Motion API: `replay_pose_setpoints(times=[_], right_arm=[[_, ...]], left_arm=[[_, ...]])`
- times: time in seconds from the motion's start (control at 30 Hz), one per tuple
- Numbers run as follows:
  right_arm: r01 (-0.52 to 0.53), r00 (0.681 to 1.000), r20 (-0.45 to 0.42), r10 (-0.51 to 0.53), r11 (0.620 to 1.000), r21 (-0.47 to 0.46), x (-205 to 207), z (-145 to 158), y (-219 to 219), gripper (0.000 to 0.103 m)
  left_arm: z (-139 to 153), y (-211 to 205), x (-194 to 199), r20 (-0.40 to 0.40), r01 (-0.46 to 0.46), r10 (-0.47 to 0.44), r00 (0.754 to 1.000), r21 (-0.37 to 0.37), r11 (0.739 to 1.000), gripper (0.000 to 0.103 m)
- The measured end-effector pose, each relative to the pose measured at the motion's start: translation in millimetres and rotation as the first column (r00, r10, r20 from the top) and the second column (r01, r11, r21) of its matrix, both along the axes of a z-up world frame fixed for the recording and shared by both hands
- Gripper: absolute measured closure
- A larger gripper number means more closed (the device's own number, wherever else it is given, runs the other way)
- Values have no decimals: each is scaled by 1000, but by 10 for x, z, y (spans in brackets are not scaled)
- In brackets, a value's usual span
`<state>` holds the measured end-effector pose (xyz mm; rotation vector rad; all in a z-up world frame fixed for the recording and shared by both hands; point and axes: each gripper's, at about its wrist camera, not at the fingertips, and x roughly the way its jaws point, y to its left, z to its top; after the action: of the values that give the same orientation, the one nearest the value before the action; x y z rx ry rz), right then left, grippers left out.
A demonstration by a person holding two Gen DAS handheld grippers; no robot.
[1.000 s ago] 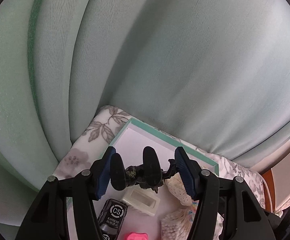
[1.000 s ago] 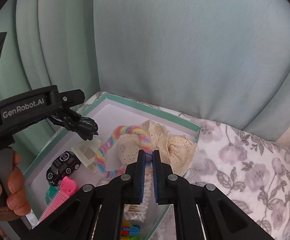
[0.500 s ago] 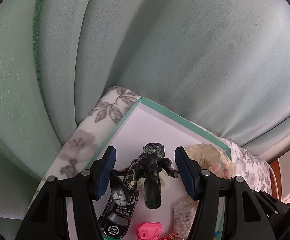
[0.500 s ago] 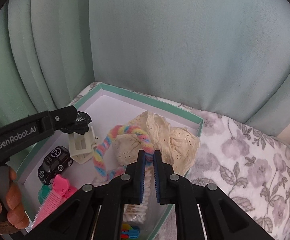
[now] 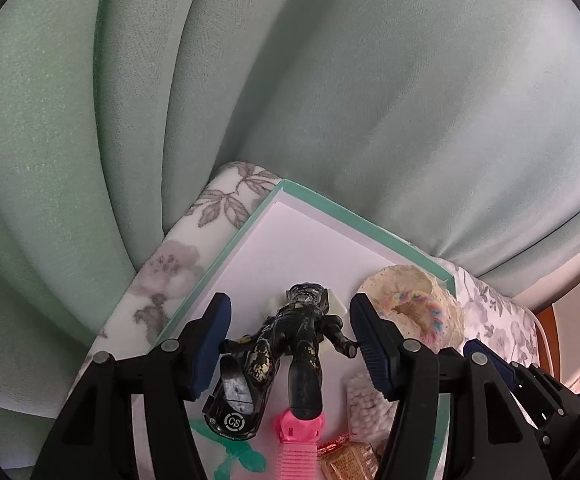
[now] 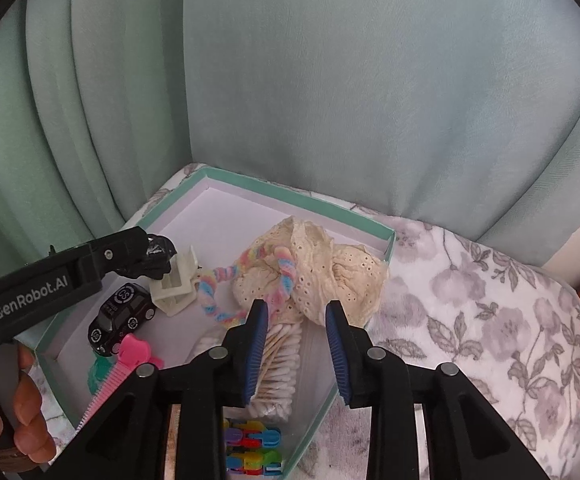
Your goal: Organize objects
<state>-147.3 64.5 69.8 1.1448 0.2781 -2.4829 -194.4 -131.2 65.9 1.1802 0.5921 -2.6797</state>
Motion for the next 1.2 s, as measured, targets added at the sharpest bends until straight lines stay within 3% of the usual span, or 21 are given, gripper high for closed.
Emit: replay_pose_setpoints(times=[0.2,0.3,0.43,0.53,0.87,1.2], right_arm=[[12,1000,-10,-12,1000,1,176,97,100,70],[19,1000,-6,-19,1000,-1,272,110,165,54],[27,1000,3,-27,1000,2,396,108,244,51],[35,999,11,-35,999,5,483,92,298,44],[55,998,33,-55,998,3,746,51,467,39],[79,996,42,-79,997,-4,973,-30,618,9]], left_arm=[[78,78,168,2,22,-22,1000,-13,1000,40],[94,112,258,6,30,-30,1000,-17,999,40],[102,175,371,12,48,-48,999,-23,999,39],[87,208,440,20,56,-55,998,-20,998,31],[89,303,745,34,68,-67,997,-39,997,31],[-22,353,1088,78,82,-74,994,-104,991,25]])
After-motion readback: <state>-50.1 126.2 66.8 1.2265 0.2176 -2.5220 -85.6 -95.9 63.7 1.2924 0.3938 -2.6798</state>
